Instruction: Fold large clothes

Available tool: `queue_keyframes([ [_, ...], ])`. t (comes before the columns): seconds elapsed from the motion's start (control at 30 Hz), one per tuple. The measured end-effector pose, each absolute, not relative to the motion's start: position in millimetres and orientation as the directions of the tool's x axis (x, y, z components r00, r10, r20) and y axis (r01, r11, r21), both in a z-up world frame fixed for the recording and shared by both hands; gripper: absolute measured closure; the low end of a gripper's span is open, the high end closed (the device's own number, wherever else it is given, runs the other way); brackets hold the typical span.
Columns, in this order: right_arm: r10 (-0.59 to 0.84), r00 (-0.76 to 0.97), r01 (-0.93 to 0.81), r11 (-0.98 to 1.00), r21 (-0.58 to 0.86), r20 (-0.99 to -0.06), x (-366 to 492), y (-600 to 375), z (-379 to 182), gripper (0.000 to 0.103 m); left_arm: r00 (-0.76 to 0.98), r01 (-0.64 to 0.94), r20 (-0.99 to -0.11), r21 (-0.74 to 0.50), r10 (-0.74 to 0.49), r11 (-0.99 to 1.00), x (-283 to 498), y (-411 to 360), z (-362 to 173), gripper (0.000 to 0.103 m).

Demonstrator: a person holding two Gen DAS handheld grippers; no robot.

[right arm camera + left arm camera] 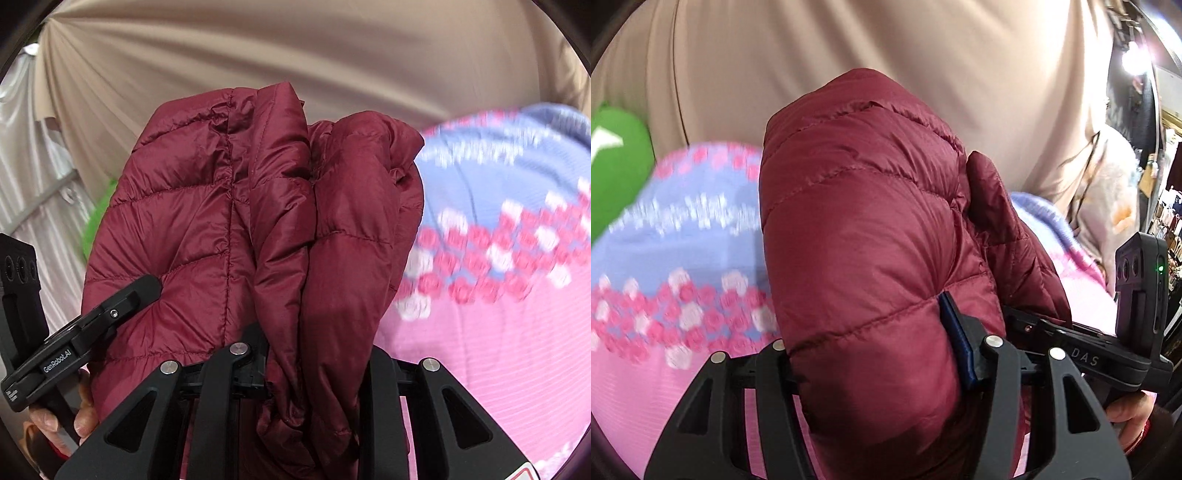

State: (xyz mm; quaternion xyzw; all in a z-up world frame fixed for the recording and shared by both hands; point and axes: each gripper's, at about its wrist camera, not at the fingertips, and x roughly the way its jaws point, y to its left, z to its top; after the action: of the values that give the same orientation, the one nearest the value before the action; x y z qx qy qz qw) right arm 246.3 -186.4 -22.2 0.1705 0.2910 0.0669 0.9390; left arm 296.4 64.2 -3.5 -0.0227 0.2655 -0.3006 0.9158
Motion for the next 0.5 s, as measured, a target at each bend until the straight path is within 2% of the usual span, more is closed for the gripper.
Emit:
queue_keyframes([
  [0.13,0.225,0.789,-0.002,0.932,0.362,-0.572,263,-188,-51,0.081,0.637,0.530,-0.523,-0.236,-0.566,0.814,319,65,-32,0.048],
  [0.27,0.238,0.787,-0.007,0.926,0.377,-0.569,270,-190,-58,0.080,0.617,0.512,-0.540,-0.277,-0.572,0.813,337,72,-50,0.048],
  [0.5,0.225,0.789,0.005,0.928,0.373,-0.571,275,-188,-72,0.066,0.608,0.494,-0.552,-0.299,-0.570,0.817,351,76,-66,0.039],
])
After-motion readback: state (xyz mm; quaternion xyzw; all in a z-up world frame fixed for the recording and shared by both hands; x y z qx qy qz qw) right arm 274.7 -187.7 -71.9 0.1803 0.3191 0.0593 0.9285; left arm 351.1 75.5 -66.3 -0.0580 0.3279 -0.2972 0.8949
